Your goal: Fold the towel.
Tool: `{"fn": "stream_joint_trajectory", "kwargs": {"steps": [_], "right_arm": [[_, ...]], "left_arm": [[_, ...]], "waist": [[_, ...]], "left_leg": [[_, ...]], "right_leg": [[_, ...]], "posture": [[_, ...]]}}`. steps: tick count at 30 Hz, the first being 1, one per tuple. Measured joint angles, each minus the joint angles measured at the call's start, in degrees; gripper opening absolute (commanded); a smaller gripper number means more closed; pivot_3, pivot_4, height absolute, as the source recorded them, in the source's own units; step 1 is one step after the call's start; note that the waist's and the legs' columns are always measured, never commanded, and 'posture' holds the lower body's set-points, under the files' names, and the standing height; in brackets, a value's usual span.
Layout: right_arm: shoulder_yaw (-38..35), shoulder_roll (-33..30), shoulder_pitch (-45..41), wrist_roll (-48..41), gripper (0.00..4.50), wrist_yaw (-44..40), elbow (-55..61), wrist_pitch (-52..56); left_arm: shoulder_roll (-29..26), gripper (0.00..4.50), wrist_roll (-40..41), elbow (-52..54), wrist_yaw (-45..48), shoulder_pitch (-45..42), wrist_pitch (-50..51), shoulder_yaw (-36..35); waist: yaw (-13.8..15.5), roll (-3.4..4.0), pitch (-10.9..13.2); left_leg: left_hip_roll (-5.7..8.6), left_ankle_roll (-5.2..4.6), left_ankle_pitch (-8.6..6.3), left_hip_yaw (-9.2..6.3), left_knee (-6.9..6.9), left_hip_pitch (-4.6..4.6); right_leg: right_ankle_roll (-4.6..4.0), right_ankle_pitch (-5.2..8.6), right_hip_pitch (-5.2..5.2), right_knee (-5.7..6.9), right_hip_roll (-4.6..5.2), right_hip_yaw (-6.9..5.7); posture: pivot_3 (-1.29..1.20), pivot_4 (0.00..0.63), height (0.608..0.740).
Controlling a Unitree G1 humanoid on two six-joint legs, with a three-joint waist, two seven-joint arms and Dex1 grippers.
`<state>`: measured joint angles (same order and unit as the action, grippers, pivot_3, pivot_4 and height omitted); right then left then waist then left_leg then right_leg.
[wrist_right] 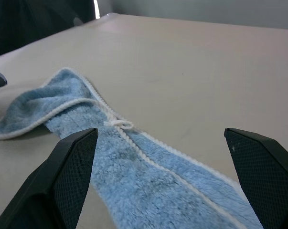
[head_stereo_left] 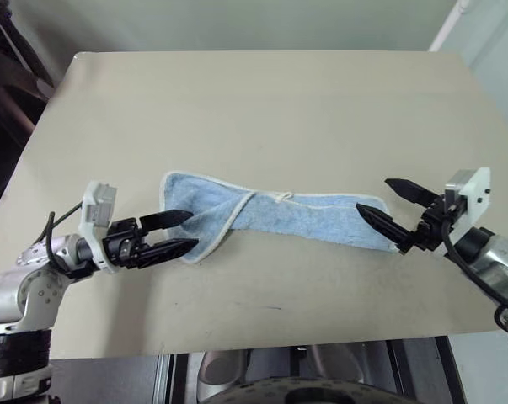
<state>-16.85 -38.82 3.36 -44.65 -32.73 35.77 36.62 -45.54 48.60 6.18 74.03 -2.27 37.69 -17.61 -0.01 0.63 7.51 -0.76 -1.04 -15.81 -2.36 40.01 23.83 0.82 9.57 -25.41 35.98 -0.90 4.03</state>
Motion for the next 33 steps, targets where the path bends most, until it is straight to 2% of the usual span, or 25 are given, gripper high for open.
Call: {"fn": "stream_joint_trajectory", "kwargs": {"steps": [12, 23, 27, 33], "right_arm": [[1.9, 2.5, -0.6, 3.0, 4.50, 0.2, -1.7, -2.5], [-3.9, 2.0, 4.9, 3.3, 4.50, 1.6, -1.0, -2.4], [-8.0, 1.2, 5.8, 1.7, 4.50, 3.0, -0.8, 0.0], [-11.1, -1.0, 2.2, -2.8, 4.50, 5.7, -3.1, 6.5]], "left_arm": [[-0.1, 4.46, -4.4, -10.2, 7.6, -3.5, -6.7, 1.6], [0.2, 4.46, -9.3, -21.3, 14.2, -9.2, -11.8, 6.0], [3.3, 4.46, -9.4, -21.7, 14.0, -11.9, -12.1, 7.5], [8.0, 4.46, -9.5, -19.0, 10.0, -15.2, -12.5, 8.1]], "waist": [[-0.1, -0.01, 0.0], [0.0, -0.03, 0.0], [0.1, -0.04, 0.0], [-0.1, -0.04, 0.0]], "left_leg": [[-0.01, 0.07, -0.02, -0.02, -0.01, 0.04], [-0.01, 0.11, -0.05, -0.01, -0.01, 0.18], [0.00, 0.11, -0.05, -0.01, 0.00, 0.18], [-0.01, 0.10, -0.05, 0.02, 0.00, 0.17]], "right_leg": [[-0.09, -0.02, -0.11, 0.03, 0.00, 0.00], [-0.11, 0.00, -0.22, 0.03, 0.02, 0.00], [-0.11, 0.00, -0.20, 0.02, 0.03, 0.00], [-0.08, 0.00, -0.20, 0.03, 0.01, 0.00]], "posture": [[0.00, 0.150, 0.733], [0.00, 0.150, 0.733], [0.00, 0.150, 0.733], [0.00, 0.150, 0.733]]}}
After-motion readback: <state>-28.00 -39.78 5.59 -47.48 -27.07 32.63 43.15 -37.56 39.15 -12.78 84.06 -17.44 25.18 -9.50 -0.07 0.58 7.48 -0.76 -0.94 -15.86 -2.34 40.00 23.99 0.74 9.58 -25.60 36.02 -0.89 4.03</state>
